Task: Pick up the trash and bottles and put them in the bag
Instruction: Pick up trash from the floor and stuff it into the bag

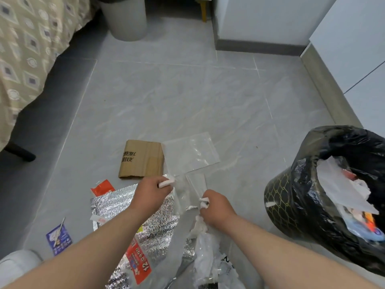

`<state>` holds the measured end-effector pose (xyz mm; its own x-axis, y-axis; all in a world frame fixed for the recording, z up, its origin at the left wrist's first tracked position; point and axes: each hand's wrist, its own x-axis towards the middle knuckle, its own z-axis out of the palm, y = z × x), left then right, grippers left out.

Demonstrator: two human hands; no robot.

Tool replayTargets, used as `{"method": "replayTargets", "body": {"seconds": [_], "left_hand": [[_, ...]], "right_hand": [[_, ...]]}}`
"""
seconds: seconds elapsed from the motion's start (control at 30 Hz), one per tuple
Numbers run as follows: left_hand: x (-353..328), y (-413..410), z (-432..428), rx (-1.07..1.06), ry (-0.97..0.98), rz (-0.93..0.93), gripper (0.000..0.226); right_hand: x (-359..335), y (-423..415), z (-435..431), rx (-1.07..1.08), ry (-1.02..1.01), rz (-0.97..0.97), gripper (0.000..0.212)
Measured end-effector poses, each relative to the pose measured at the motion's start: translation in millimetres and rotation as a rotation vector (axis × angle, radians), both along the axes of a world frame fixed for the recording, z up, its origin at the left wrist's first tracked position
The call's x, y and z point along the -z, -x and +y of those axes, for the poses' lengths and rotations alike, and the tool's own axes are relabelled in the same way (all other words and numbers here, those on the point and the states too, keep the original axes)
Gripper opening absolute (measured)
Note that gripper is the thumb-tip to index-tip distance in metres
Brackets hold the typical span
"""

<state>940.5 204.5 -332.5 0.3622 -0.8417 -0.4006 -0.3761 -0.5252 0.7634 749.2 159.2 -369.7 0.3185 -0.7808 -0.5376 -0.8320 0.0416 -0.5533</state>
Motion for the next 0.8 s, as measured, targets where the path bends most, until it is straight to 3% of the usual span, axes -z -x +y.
{"method": "replayTargets", "body": {"seconds": [0.1,0.17,0.27,0.37,0.5,0.67,0.73,0.8], "left_hand": [[-43,-5,5,-0.160,0.069,0.095,0.023],[-75,0,3,-0.206,0.132,0.112,0.025],[-126,28,-7,-0.239,0.209,0.234,0.023],[-168,78,-21,-0.168,0.244,0.345,0.014],[-202,168,-39,0.126,0.289,0.348,0.013],[-197,270,-60,0.524,0.323,0.064,0.017],[-187,293,-64,0.623,0.296,-0.052,0.002],[-178,298,-63,0.731,0.263,-0.241,0.029]], "right_hand": [[-58,7,-21,-0.107,0.036,0.003,0.021],[-111,17,-32,-0.174,0.090,0.009,0.012],[-196,43,-46,-0.191,0.202,0.005,0.014],[-273,84,-54,-0.013,0.246,-0.119,0.012],[-324,155,-64,0.250,0.296,-0.251,0.019],[-334,234,-86,0.480,0.253,-0.382,0.015],[-333,258,-90,0.509,0.208,-0.386,0.015],[-332,276,-90,0.533,0.190,-0.346,0.013]]}}
